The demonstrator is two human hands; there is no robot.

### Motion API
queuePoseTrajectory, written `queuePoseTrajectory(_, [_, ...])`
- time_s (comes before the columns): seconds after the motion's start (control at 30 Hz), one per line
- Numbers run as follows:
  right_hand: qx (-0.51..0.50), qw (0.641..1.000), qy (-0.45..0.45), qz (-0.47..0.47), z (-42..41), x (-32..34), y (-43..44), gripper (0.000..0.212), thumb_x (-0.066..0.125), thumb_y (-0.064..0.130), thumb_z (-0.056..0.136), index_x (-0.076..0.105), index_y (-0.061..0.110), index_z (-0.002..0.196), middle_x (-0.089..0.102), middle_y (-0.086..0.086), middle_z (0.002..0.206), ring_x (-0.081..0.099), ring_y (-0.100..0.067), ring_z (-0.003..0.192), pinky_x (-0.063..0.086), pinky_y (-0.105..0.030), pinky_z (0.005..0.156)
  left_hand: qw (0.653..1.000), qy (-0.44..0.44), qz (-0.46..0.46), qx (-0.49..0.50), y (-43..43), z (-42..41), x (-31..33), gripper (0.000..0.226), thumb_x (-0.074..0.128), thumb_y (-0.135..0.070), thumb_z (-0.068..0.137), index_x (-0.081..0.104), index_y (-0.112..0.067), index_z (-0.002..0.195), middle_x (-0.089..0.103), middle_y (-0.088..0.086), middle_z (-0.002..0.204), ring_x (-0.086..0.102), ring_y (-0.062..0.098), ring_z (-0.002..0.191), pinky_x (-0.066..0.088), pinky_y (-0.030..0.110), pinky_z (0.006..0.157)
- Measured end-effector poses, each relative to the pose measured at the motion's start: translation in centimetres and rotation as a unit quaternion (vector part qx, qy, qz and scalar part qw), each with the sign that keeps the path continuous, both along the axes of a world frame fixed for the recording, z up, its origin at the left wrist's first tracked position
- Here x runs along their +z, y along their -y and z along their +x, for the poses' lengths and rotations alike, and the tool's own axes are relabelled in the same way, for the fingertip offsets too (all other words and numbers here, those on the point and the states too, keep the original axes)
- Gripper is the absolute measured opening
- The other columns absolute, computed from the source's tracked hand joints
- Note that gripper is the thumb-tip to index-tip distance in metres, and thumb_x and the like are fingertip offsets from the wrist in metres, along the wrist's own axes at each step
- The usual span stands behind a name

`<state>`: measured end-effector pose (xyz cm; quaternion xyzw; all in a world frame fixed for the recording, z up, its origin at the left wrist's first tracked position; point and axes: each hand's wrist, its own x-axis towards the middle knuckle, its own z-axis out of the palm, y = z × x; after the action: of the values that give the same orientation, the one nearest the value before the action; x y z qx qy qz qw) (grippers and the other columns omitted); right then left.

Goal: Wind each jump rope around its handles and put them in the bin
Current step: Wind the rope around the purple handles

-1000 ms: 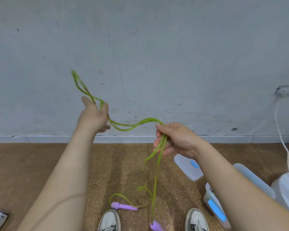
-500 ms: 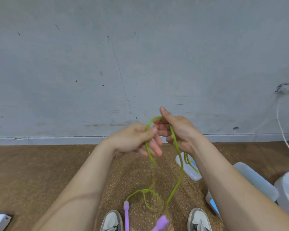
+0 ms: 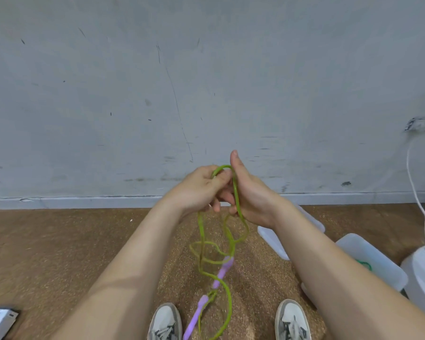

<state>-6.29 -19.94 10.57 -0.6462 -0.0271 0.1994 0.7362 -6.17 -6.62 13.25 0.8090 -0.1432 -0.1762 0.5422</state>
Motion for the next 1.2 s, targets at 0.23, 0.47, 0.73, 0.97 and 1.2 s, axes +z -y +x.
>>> queuePoseTrajectory(0.23, [0.036, 0.997, -0.036, 0.066, 0.1, -0.5, 0.1, 0.070, 0.024, 0.078, 0.086, 0.064, 0.023, 0.099, 0.044, -0.009, 0.078, 0.059, -0.014, 0.075, 0.038, -0.022, 0.056, 0.998, -0.015, -0.058, 0.021, 0.2, -0.1, 0.8, 0.012, 0.063, -0.007, 0.090, 0.053, -0.003, 0.085, 0.061, 0.016, 0.069, 0.053, 0.003, 0.041, 0.035, 0.011, 0.039])
queuePoseTrajectory(0.47, [0.222, 0.973, -0.015, -0.060, -1.2, -2.1, -0.7, 0.059, 0.046, 0.059, 0.086, 0.054, 0.015, 0.125, 0.063, -0.014, 0.122, 0.058, -0.022, 0.105, 0.038, -0.032, 0.083, 0.948, -0.026, -0.280, 0.150, -0.8, 1.8, 1.7, 0.015, 0.052, -0.014, 0.096, 0.056, -0.009, 0.082, 0.058, 0.000, 0.056, 0.028, 0.004, 0.033, 0.016, 0.014, 0.034])
queuePoseTrajectory(0.73, [0.287, 0.920, 0.049, -0.263, -1.5, -3.1, 0.4, 0.020, 0.046, 0.010, 0.101, 0.061, 0.009, 0.089, 0.068, -0.022, 0.112, 0.063, -0.015, 0.088, 0.050, -0.031, 0.089, 0.832, -0.064, -0.495, 0.243, -4.9, 3.9, 2.8, 0.021, 0.048, -0.022, 0.099, 0.055, -0.010, 0.083, 0.060, 0.000, 0.060, 0.038, 0.002, 0.041, 0.026, 0.011, 0.036])
queuePoseTrajectory(0.97, [-0.115, 0.992, 0.048, -0.022, -0.2, -0.1, 0.5, 0.021, 0.044, 0.011, 0.102, 0.056, 0.007, 0.085, 0.069, -0.016, 0.089, 0.070, -0.018, 0.069, 0.059, -0.028, 0.068, 0.993, -0.026, 0.081, 0.082, -5.3, 3.0, -1.4, 0.107, 0.065, -0.083, 0.048, 0.056, -0.012, 0.127, 0.067, 0.006, 0.115, 0.064, 0.018, 0.106, 0.052, 0.040, 0.094])
queuePoseTrajectory(1.2, [-0.189, 0.972, 0.023, 0.136, 0.0, 0.8, 0.0, 0.022, 0.042, 0.014, 0.103, 0.053, -0.002, 0.093, 0.069, -0.021, 0.085, 0.073, -0.023, 0.070, 0.061, -0.026, 0.064, 0.970, 0.029, 0.211, -0.121, -2.4, 1.5, -4.2, 0.018, 0.065, -0.028, 0.090, 0.067, -0.017, 0.103, 0.067, 0.000, 0.087, 0.058, 0.005, 0.072, 0.048, 0.025, 0.074])
